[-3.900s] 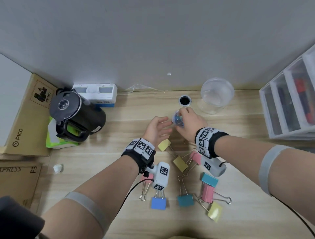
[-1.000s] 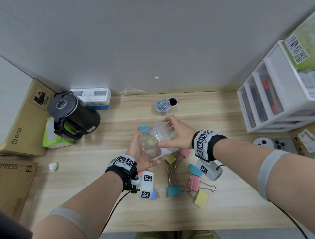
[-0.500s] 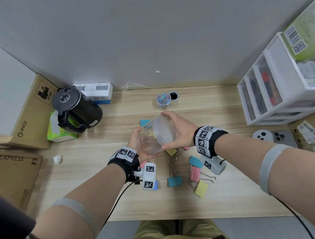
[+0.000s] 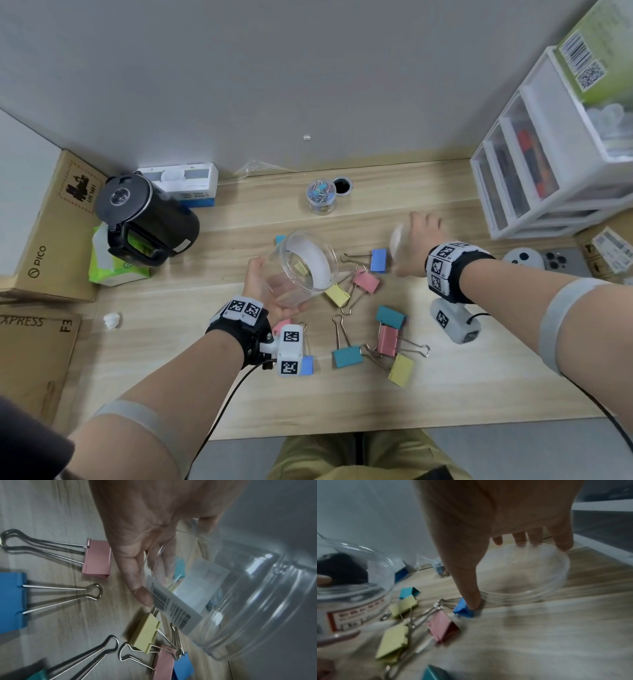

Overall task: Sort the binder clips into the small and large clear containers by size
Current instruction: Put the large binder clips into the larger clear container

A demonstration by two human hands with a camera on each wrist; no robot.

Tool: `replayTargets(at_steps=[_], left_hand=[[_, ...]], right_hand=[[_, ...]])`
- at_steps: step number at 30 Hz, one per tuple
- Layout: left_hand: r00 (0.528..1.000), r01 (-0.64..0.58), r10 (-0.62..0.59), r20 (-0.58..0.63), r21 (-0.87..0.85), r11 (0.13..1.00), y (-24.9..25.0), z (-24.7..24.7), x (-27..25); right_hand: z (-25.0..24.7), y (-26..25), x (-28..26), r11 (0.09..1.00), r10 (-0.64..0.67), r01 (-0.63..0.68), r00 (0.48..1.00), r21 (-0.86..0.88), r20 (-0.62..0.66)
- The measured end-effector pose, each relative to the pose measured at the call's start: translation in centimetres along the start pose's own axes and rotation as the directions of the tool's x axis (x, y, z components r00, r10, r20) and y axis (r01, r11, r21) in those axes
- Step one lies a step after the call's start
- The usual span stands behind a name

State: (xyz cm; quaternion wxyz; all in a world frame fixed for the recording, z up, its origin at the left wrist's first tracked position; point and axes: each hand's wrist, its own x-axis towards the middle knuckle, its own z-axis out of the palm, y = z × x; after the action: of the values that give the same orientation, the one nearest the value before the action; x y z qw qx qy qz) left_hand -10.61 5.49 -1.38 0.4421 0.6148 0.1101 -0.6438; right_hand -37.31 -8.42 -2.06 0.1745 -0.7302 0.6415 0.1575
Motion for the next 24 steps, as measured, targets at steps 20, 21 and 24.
replayTargets(at_steps=[20, 21, 24], left_hand=[[1.0, 0.008, -0.008, 0.03, -0.008, 1.0, -0.4, 0.4, -0.1], [1.0, 0.008, -0.008, 0.029, -0.011, 1.0, -0.4, 0.5, -0.2], [1.0, 0.012, -0.011, 0.024, -0.018, 1.0, -0.2, 0.3, -0.4]], right_hand=[[2.6, -0.9, 0.8, 0.942, -0.334, 0.331, 0.939, 0.05, 0.082], [2.6, -1.6, 0.7, 0.923, -0.383, 0.379, 0.919, 0.059, 0.09], [3.3, -3.3, 0.6, 0.864, -0.501, 0.504, 0.856, 0.012, 0.126]])
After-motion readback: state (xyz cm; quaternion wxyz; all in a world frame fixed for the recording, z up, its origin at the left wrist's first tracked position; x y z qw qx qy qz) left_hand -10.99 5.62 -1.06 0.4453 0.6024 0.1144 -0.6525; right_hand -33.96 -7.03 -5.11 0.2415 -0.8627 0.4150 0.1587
